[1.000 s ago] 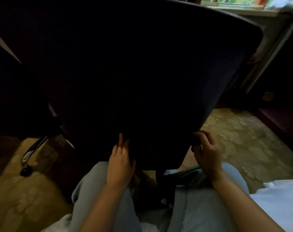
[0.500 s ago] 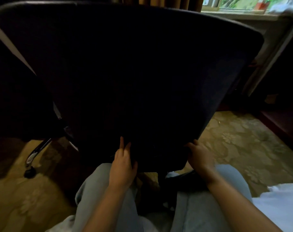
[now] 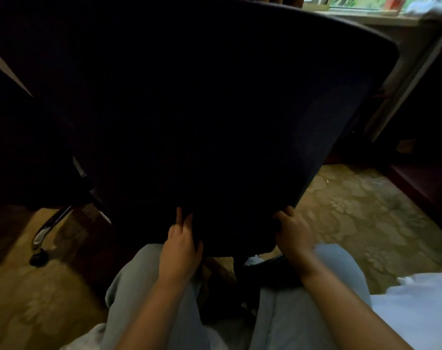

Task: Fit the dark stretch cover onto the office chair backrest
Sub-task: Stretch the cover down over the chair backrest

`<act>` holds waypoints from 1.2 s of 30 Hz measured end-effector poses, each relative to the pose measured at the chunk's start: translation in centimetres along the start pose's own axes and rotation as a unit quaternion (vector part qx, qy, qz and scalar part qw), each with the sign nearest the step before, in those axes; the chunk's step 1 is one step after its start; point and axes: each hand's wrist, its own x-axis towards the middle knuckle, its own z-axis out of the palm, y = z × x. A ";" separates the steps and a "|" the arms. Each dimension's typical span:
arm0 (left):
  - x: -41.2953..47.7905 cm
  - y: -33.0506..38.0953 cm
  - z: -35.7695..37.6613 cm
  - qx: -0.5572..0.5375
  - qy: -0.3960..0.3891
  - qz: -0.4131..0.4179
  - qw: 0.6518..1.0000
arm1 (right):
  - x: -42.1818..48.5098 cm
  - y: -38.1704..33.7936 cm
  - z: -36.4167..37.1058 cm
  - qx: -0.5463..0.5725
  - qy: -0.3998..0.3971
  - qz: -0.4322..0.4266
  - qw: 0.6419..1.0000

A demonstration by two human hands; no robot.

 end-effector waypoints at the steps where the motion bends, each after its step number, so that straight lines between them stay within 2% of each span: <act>1: 0.0 0.1 0.0 0.002 -0.003 -0.003 1.000 | 0.2 -0.1 0.2 -0.022 -0.070 0.025 0.997; 2: -0.1 0.2 -0.1 0.004 -0.005 -0.007 1.000 | 0.4 -0.1 0.5 -0.031 -0.116 0.044 0.992; 4: -0.3 0.4 -0.4 0.004 -0.007 -0.012 1.000 | 0.4 -0.3 0.6 -0.006 -0.110 0.058 0.992; 7: -0.6 0.4 -0.8 0.002 -0.009 -0.008 1.000 | 0.1 -0.5 0.7 0.062 0.007 0.028 0.998; 10: -0.7 0.2 -0.9 0.001 -0.006 -0.010 1.000 | -0.1 -0.1 0.3 0.126 0.133 0.008 0.983; 13: -0.6 0.0 -0.7 0.008 -0.014 -0.008 1.000 | 0.1 0.0 -0.6 0.207 0.220 0.080 0.950; 16: -0.6 0.0 -0.5 0.008 -0.013 -0.005 1.000 | 0.5 0.4 -0.2 0.258 0.212 0.170 0.927; 20: -0.3 0.5 -0.5 0.011 -0.008 -0.006 1.000 | 0.4 -1.1 0.6 0.259 0.166 0.196 0.931; 24: -0.1 1.2 -0.3 0.008 -0.015 -0.014 1.000 | 0.4 -4.8 1.2 0.228 0.111 0.124 0.959; 27: -0.1 1.5 -0.4 0.019 -0.021 -0.016 0.999 | 0.2 -6.6 2.6 0.213 0.058 0.013 0.975; 29: -0.2 1.4 -0.5 0.030 -0.021 -0.015 0.999 | 0.1 -6.8 3.3 0.198 0.038 -0.032 0.979; 36: -0.3 -0.2 -1.5 0.007 0.011 -0.004 1.000 | 0.3 -2.9 1.5 0.233 0.138 0.111 0.956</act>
